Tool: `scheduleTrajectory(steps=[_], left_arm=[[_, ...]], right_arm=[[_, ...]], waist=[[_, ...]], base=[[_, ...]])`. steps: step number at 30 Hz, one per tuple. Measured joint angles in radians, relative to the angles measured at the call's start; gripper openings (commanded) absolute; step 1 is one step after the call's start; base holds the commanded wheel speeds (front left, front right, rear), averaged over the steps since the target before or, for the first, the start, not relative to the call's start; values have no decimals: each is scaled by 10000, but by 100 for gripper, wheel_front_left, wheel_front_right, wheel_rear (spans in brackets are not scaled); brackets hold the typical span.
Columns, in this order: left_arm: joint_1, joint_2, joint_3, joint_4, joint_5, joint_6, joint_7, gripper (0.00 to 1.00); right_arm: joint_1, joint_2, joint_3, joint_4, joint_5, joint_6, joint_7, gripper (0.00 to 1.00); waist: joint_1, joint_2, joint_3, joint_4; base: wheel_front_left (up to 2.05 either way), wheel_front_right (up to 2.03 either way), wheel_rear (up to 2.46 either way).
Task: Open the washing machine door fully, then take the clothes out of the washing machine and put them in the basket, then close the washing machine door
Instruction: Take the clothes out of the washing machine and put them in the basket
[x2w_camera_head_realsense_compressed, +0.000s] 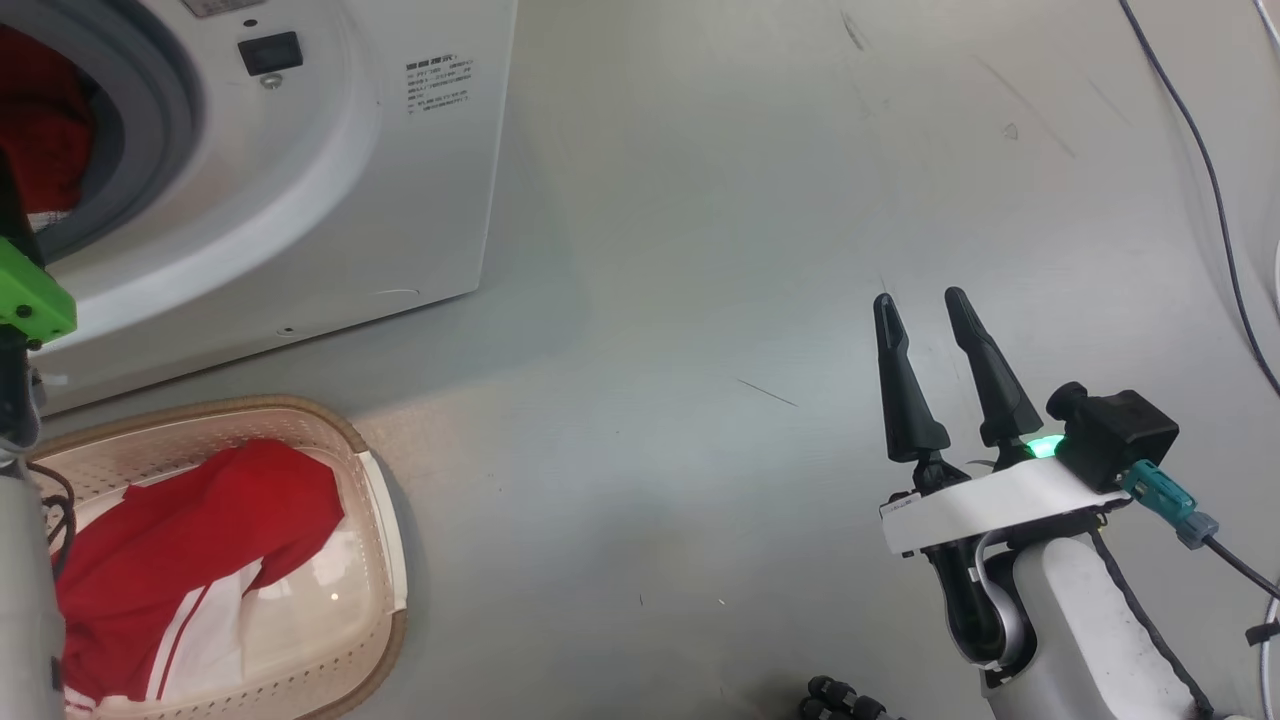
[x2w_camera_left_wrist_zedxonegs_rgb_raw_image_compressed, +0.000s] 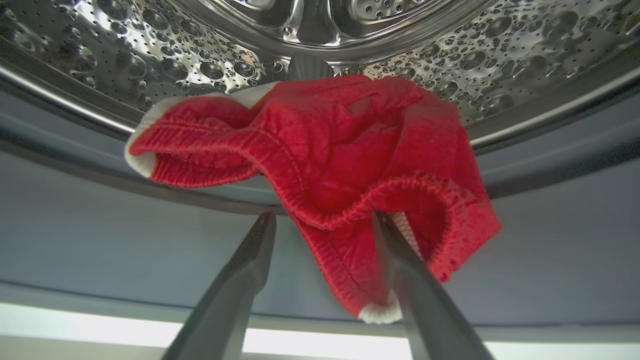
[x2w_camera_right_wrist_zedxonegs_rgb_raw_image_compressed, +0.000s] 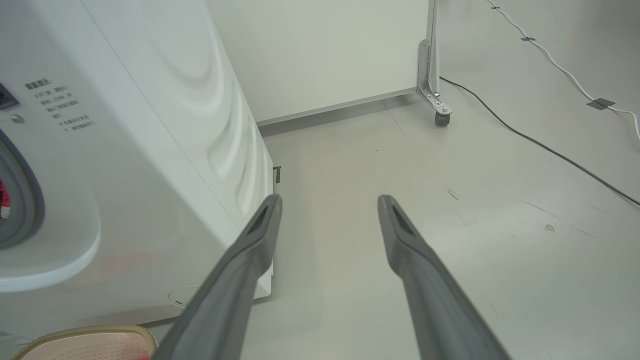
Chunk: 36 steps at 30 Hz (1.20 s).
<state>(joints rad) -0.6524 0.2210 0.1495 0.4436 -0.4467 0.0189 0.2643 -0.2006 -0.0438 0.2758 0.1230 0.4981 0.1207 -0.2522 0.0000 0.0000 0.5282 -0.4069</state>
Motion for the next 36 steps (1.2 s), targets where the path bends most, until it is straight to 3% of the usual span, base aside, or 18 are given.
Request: scheduleTrajectory(steps=[7, 23, 24, 25, 26, 36], left_arm=[[-640, 123, -10, 454, 13, 198, 351, 100], [-1917, 447, -403, 1294, 474, 198, 408, 100], [-1934, 474, -451, 1315, 518, 198, 374, 64], [-1941, 481, -474, 1331, 529, 196, 286, 13], [-1970, 483, -483, 1358, 529, 186, 211, 0], [-2116, 479, -779, 1818, 702, -169, -545, 0]], right_arm=[[-12, 8, 119, -73, 33, -25, 0, 100], [-275, 21, 362, -90, 63, -105, 0, 100], [-314, 21, 380, -92, 100, -105, 0, 100], [-363, 21, 391, -98, 123, -107, 0, 100], [-400, 21, 393, -121, 123, -109, 0, 100], [-498, 21, 249, -132, 123, -270, 0, 100]], waist=[[0, 0, 205, -163], [0, 0, 573, -298], [0, 0, 591, -304], [0, 0, 609, -310], [0, 0, 625, -316], [0, 0, 533, -199]], base=[[0, 0, 0], [0, 0, 0], [0, 0, 0], [0, 0, 0], [0, 0, 0], [0, 0, 0]])
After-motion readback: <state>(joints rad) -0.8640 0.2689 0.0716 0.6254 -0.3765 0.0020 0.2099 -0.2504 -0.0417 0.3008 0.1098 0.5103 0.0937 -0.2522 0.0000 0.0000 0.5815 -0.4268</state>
